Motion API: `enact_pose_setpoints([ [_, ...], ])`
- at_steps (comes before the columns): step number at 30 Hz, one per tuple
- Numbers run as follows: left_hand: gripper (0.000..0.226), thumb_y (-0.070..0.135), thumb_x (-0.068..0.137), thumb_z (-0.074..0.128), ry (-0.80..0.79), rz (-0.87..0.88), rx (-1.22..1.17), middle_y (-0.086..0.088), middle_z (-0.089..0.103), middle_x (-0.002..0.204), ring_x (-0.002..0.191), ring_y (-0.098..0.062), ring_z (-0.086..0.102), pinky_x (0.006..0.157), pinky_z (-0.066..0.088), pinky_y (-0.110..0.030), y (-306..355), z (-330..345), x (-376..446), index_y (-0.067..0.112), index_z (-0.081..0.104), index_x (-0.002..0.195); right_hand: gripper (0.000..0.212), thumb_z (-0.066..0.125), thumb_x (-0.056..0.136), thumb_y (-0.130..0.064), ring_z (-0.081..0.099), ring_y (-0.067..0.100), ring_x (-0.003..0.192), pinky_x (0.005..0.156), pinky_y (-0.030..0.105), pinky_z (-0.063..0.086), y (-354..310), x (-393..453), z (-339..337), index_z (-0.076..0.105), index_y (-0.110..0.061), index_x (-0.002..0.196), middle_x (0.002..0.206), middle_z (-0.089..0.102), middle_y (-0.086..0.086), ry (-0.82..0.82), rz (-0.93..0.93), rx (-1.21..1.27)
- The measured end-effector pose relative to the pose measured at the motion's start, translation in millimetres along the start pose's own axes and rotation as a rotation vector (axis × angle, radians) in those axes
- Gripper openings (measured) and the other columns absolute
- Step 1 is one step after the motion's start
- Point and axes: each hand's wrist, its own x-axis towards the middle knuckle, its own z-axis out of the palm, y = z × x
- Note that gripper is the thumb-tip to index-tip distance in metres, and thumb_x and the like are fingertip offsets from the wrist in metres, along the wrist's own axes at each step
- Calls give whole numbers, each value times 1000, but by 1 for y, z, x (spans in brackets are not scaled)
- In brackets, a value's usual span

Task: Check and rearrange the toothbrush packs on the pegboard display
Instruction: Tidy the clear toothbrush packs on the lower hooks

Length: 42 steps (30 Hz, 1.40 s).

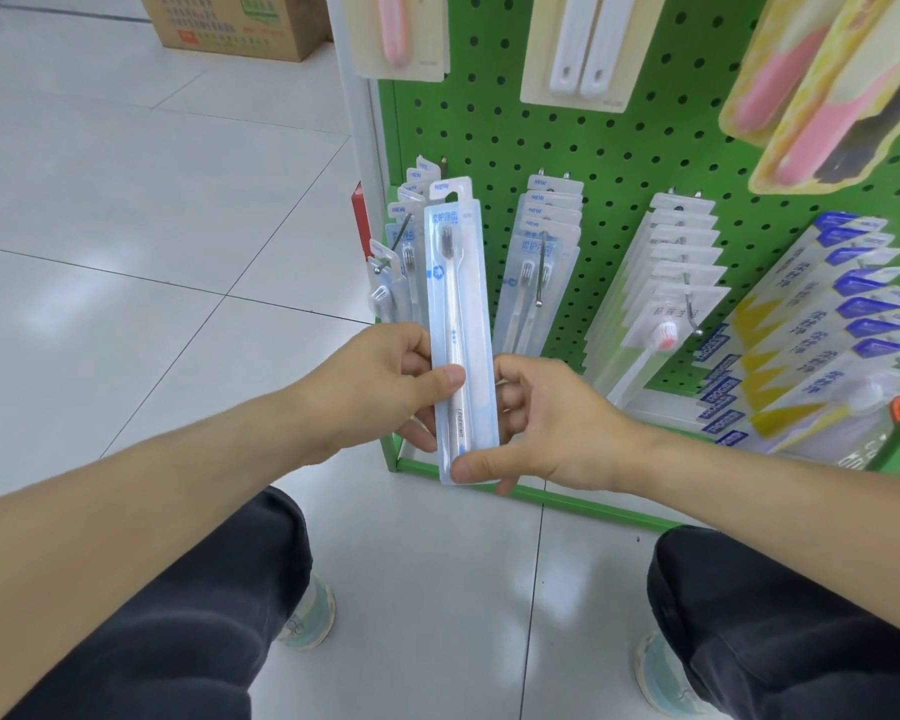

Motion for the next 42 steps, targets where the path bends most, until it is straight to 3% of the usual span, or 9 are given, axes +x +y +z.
enact_pose_setpoints([
  [5, 32, 26, 94, 68, 29, 40, 134, -5, 72, 92, 74, -24, 74, 72, 63, -46, 4, 3, -3, 15, 53, 121, 64, 95, 64, -8, 70, 40, 72, 56, 51, 61, 3, 0, 2, 60, -14, 117, 93, 73, 11, 77, -27, -131],
  [10, 47, 37, 87, 74, 100, 78, 179, 6, 70, 93, 74, -14, 74, 71, 63, -45, 10, 6, -5, 25, 48, 124, 55, 93, 66, -22, 71, 25, 56, 57, 50, 59, 2, 1, 2, 60, -7, 108, 87, 70, 14, 117, 33, -330],
  [16, 62, 43, 75, 81, 115, 55, 128, 0, 71, 92, 72, -19, 75, 70, 63, -45, 12, 6, -7, 19, 51, 123, 45, 87, 70, -33, 64, 7, 69, 55, 21, 50, 2, -5, 8, 59, -22, 104, 85, 61, -11, 104, 44, -625],
  [20, 51, 35, 82, 79, 87, 33, 93, -4, 73, 93, 71, -21, 76, 76, 63, -43, 9, 8, -5, 17, 55, 124, 51, 90, 67, -34, 66, 4, 82, 71, 21, 57, 7, -4, 9, 59, -27, 107, 98, 67, -8, 40, -12, -531],
  [24, 29, 12, 96, 65, 41, 18, -72, -16, 76, 96, 82, -30, 76, 84, 62, -45, 8, 3, -4, 7, 59, 124, 49, 96, 63, -24, 69, 21, 74, 79, 47, 61, 6, -1, 1, 55, -13, 87, 102, 73, 11, -36, 106, -195],
  [27, 27, -4, 100, 49, 39, 29, -159, -21, 75, 99, 85, -30, 76, 75, 63, -33, 11, -2, -5, 0, 58, 126, 38, 92, 64, -7, 64, 22, 63, 68, 40, 61, 2, 0, -8, 58, -12, 80, 91, 69, 11, -90, 123, 32],
  [33, 34, -4, 102, 45, 11, 33, -245, -10, 76, 105, 83, -17, 76, 64, 59, -25, 14, -1, -5, 8, 56, 132, 47, 94, 57, 1, 54, 24, 56, 53, 33, 53, 1, 3, -11, 49, -11, 62, 59, 58, -3, 19, 36, -43],
  [38, 32, 1, 104, 43, 3, 31, -228, -7, 76, 107, 90, -19, 76, 66, 60, -26, 13, -3, -4, 11, 55, 132, 51, 93, 63, -7, 72, 29, 61, 45, 33, 57, -1, 5, -7, 42, -12, 62, 65, 66, 16, 173, 15, 12],
  [42, 33, 1, 105, 43, -31, 20, -248, -9, 75, 110, 91, -20, 76, 68, 61, -29, 14, -2, -5, 13, 56, 132, 42, 86, 73, -19, 74, 30, 63, 44, 32, 56, -6, 3, -7, 45, -11, 71, 69, 74, 13, 172, 45, 48],
])
